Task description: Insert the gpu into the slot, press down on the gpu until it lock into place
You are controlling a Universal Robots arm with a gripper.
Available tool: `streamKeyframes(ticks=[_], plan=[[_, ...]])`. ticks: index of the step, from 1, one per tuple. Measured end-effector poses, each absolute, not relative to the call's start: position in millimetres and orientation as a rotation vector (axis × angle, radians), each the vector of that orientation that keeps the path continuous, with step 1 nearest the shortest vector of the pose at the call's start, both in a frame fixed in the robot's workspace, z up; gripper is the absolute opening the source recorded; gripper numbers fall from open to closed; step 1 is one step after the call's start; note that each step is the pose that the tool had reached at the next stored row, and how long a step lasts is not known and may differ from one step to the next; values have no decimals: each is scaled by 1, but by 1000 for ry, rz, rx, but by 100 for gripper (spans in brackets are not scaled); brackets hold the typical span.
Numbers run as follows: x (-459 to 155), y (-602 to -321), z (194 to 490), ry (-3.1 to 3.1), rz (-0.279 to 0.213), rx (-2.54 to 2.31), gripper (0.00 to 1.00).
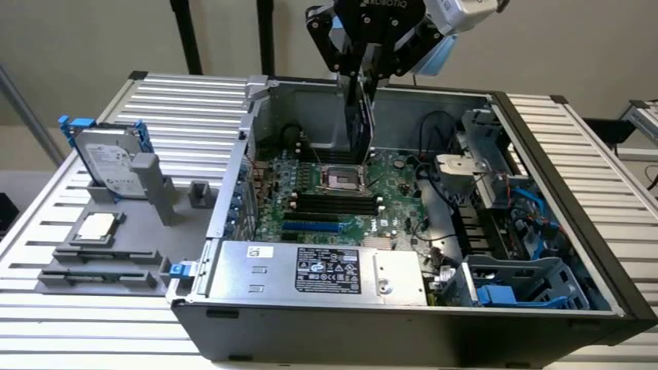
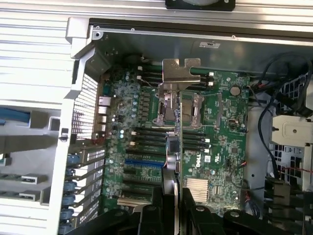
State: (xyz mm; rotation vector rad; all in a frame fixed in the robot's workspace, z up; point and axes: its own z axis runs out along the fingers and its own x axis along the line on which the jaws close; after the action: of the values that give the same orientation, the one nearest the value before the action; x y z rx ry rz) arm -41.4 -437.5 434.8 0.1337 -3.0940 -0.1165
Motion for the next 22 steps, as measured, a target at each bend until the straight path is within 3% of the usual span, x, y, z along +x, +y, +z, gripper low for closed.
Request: streamKeyframes(ticks=[22], plan=[[-41, -437, 434, -3072, -111, 357, 26]])
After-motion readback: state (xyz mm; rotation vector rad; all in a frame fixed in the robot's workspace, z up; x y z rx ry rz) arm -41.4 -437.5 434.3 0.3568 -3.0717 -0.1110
